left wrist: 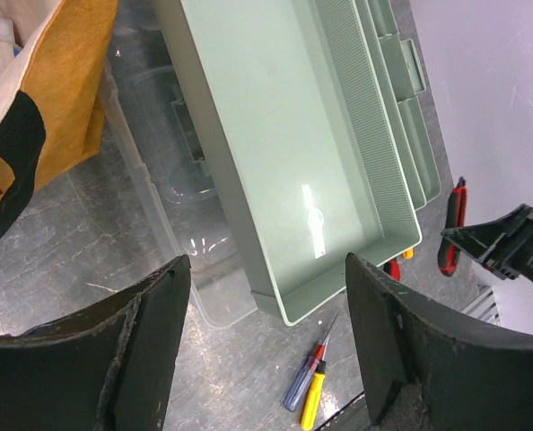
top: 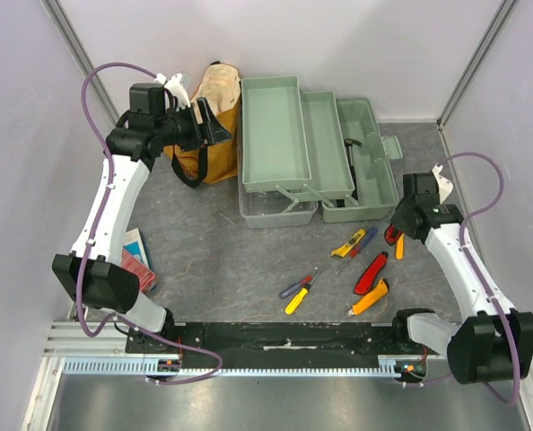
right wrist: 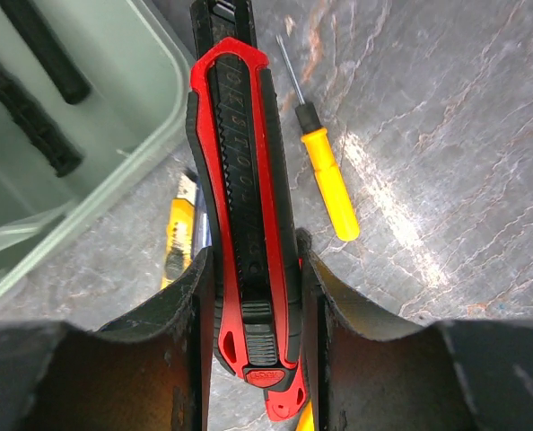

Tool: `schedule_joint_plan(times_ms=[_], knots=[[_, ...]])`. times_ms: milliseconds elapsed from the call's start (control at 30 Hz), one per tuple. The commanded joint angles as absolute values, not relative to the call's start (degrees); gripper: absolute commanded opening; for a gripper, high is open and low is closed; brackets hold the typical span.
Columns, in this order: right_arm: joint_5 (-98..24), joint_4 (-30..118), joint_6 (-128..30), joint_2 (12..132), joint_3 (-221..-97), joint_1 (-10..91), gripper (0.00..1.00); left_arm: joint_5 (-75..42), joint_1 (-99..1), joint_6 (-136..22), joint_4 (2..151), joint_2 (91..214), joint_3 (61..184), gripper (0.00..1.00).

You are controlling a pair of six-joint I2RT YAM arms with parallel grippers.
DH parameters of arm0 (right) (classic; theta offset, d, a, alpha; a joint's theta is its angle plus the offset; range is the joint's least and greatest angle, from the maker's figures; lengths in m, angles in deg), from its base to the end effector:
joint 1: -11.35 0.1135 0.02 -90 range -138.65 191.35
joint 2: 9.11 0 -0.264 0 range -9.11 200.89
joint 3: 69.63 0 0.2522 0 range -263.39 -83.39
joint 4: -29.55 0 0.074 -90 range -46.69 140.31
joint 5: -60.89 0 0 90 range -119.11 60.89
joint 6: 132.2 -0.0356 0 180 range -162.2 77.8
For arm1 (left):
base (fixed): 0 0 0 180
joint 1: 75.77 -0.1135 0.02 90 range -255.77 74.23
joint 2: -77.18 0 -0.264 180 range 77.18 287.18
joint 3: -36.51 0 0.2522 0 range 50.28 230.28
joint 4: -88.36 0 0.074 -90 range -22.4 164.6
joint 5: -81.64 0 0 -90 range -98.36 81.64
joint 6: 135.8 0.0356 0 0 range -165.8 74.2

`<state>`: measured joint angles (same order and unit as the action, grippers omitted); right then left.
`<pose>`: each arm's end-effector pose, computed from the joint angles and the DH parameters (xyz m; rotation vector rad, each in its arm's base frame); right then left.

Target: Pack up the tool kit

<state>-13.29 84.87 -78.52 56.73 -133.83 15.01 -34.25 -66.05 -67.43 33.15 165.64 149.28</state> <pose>0.2232 0.0046 0.2564 0.8045 2.3782 -0.0732 0.3263 -0.0717 0.4268 0.0552 2.1521 -0.7994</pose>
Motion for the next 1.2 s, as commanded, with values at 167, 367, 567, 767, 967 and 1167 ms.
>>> schedule_joint_plan(times_ms=[167,367,567,767,967,1167], knots=[[-18.6,80.1,-76.0,54.6,-146.8,16.6,0.23,-35.3,-66.1,-68.4,35.1,163.0,148.9,0.75],[-26.5,66.9,-72.4,61.4,-153.9,22.2,0.21,-36.1,-66.0,-68.9,36.2,161.7,147.2,0.75],[-27.7,59.0,-68.4,71.9,-161.9,29.3,0.21,-37.1,-66.1,-68.9,37.4,159.3,144.4,0.75],[-28.9,54.5,-67.3,82.9,-167.6,32.9,0.20,-36.7,-66.1,-68.7,37.8,157.2,142.2,0.75],[-27.4,51.8,-67.4,89.1,-169.3,33.6,0.19,-35.8,-66.1,-68.8,37.8,155.8,141.3,0.76],[-28.2,51.9,-66.6,92.0,-169.9,33.6,0.20,-35.0,-66.1,-68.8,37.7,155.5,141.0,0.76]])
